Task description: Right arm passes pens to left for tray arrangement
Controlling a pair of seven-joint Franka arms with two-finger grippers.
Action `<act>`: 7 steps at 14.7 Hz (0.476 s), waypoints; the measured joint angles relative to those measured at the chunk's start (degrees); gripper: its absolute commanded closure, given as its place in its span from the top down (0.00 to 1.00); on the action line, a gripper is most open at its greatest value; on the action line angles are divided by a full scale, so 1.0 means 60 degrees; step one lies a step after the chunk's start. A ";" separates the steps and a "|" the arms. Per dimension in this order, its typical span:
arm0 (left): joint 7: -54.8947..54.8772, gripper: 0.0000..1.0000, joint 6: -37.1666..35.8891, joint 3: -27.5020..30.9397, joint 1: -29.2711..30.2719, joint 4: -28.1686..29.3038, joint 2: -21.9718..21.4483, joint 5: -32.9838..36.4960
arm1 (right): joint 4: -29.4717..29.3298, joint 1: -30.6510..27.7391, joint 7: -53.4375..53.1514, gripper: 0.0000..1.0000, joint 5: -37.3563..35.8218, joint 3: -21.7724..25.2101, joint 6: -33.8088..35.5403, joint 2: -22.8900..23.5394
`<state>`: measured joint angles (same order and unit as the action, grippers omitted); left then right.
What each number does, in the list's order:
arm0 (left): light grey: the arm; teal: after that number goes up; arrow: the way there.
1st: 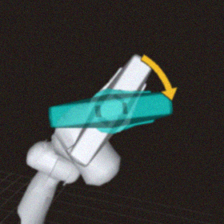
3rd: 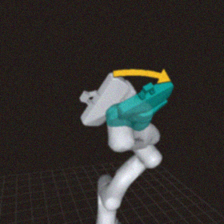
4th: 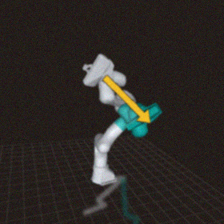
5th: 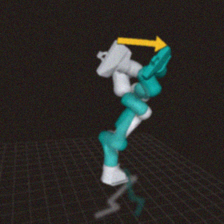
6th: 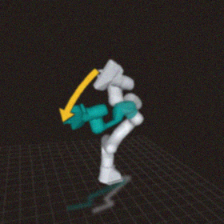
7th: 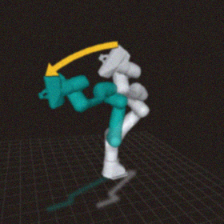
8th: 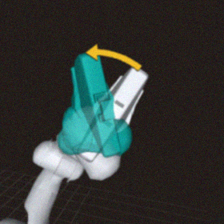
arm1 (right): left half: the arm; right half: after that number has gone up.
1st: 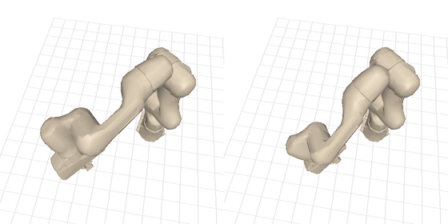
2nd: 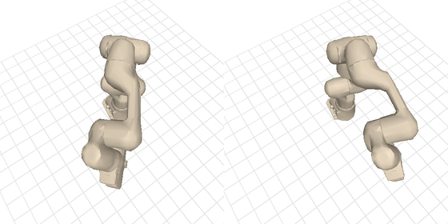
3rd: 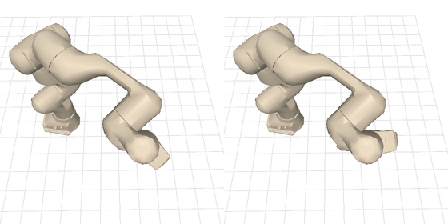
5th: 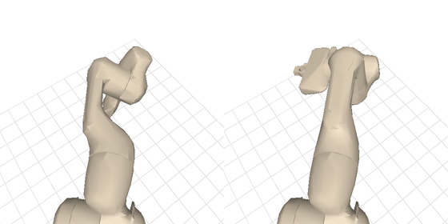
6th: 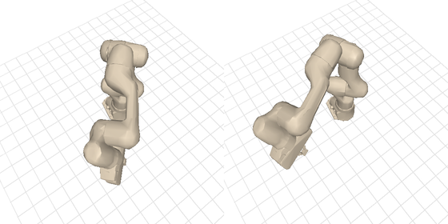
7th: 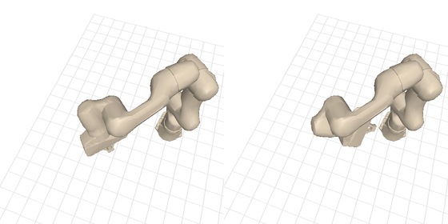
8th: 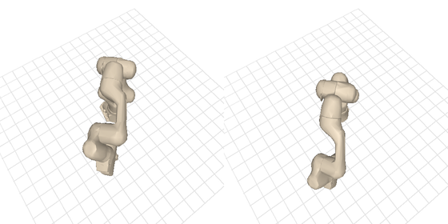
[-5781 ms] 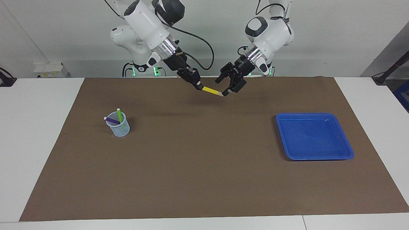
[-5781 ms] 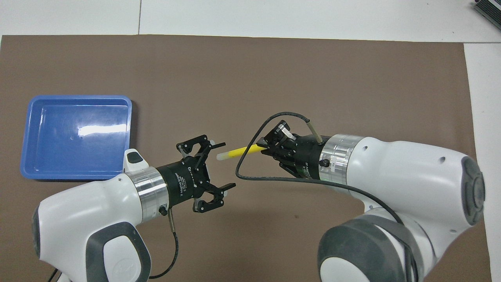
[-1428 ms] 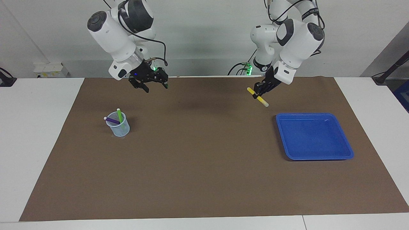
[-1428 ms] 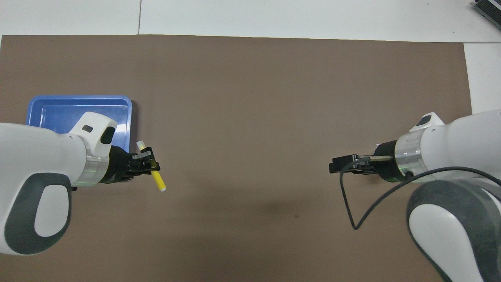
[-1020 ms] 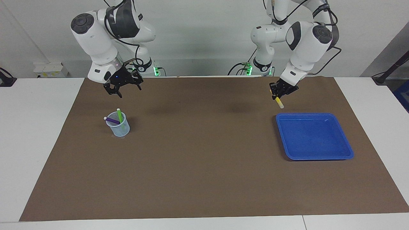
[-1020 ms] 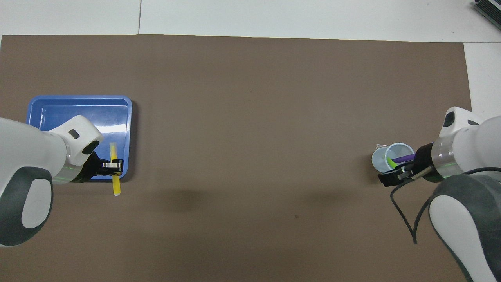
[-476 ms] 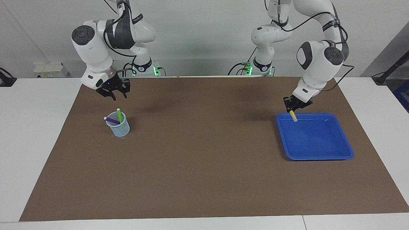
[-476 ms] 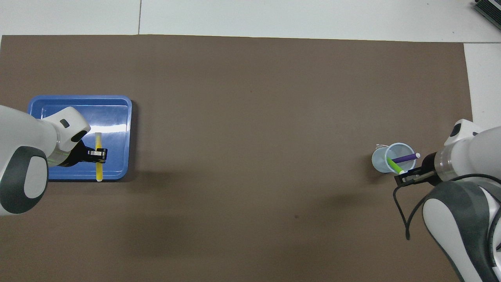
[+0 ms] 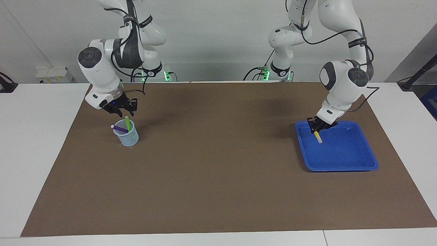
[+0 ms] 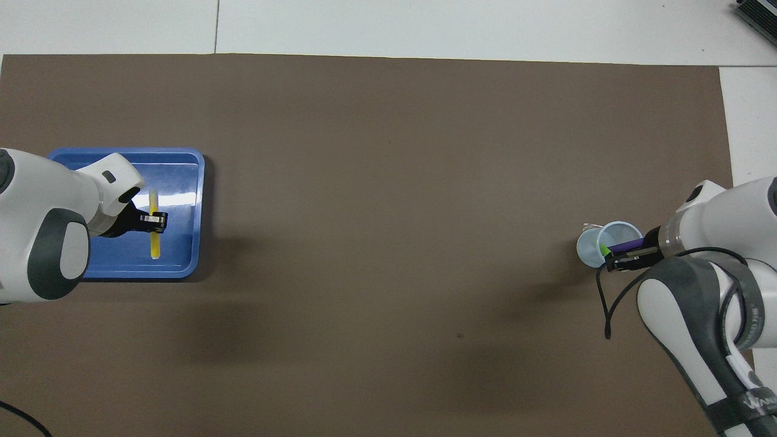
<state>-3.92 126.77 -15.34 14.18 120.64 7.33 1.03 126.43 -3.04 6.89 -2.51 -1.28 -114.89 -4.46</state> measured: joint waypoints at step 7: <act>0.0000 0.00 0.0940 0.0021 0.0063 -0.0415 0.1244 0.0336 | 0.0215 -0.0117 -0.0002 0.42 -0.0010 0.0002 -0.0234 0.0229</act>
<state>-3.93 132.41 -15.21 14.55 118.15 14.79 3.05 127.72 -3.74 6.88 -2.57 -1.27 -116.30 -3.08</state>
